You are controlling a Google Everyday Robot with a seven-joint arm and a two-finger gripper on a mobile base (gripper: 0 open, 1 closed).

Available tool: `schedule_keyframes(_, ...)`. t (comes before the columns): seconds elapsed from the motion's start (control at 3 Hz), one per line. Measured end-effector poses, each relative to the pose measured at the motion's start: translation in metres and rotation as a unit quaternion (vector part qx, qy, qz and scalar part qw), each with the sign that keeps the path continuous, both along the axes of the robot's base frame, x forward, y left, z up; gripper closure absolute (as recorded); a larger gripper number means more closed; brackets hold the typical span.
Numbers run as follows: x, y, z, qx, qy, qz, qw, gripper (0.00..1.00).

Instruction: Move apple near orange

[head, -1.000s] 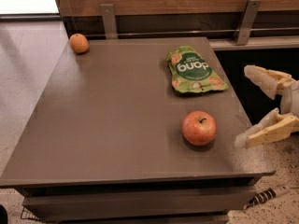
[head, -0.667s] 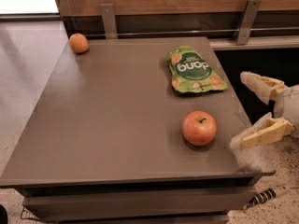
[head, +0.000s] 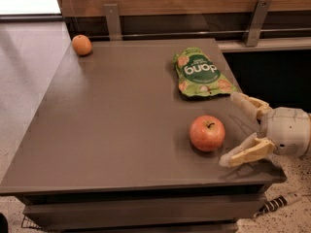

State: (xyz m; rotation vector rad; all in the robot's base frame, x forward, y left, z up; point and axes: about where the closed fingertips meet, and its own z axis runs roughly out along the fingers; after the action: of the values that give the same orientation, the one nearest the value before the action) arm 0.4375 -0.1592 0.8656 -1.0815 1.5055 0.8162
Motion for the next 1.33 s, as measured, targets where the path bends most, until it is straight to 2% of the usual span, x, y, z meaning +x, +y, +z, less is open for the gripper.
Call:
schedule_keyframes(0.33,0.002,0.012,-0.014,0.009,0.0,0.009,0.9999,0.0)
schedule_keyframes(1.0,0.008,0.041,-0.02,-0.001,0.0,0.033,0.9995,0.0)
schedule_keyframes(1.33,0.006,0.049,-0.027,-0.003,0.005,0.039,0.9992,0.08)
